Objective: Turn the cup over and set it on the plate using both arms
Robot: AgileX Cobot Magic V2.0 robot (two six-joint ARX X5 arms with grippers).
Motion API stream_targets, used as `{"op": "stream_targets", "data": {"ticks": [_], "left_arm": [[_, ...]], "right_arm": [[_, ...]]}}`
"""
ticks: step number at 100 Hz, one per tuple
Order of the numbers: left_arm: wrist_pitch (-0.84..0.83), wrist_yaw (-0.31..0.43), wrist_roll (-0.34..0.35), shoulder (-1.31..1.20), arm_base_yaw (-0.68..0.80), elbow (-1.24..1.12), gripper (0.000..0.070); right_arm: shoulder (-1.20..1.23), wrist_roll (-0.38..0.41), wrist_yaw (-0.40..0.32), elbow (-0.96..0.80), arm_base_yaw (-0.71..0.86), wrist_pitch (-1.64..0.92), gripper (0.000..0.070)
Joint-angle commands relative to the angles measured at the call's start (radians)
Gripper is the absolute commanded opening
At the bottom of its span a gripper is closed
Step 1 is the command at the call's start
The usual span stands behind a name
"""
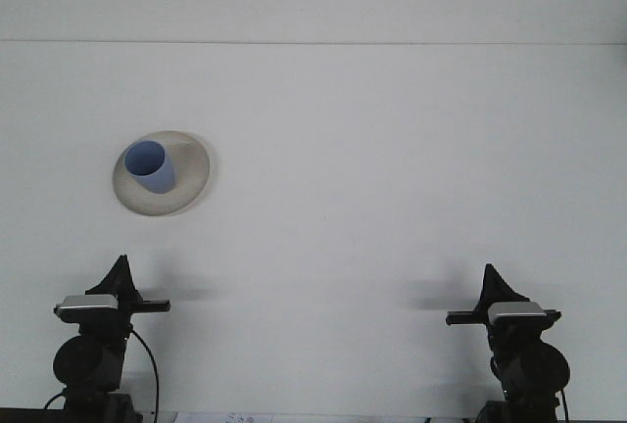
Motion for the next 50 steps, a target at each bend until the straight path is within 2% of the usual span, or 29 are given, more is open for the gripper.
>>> {"op": "stream_targets", "data": {"ticks": [1, 50], "left_arm": [[0.01, -0.004, 0.005, -0.002, 0.001, -0.019, 0.0013], [0.01, -0.004, 0.005, -0.002, 0.001, -0.019, 0.0013]], "right_arm": [[0.0, 0.013, 0.0, -0.002, -0.001, 0.013, 0.0006], [0.0, 0.013, 0.0, -0.002, -0.001, 0.013, 0.0005]]}}
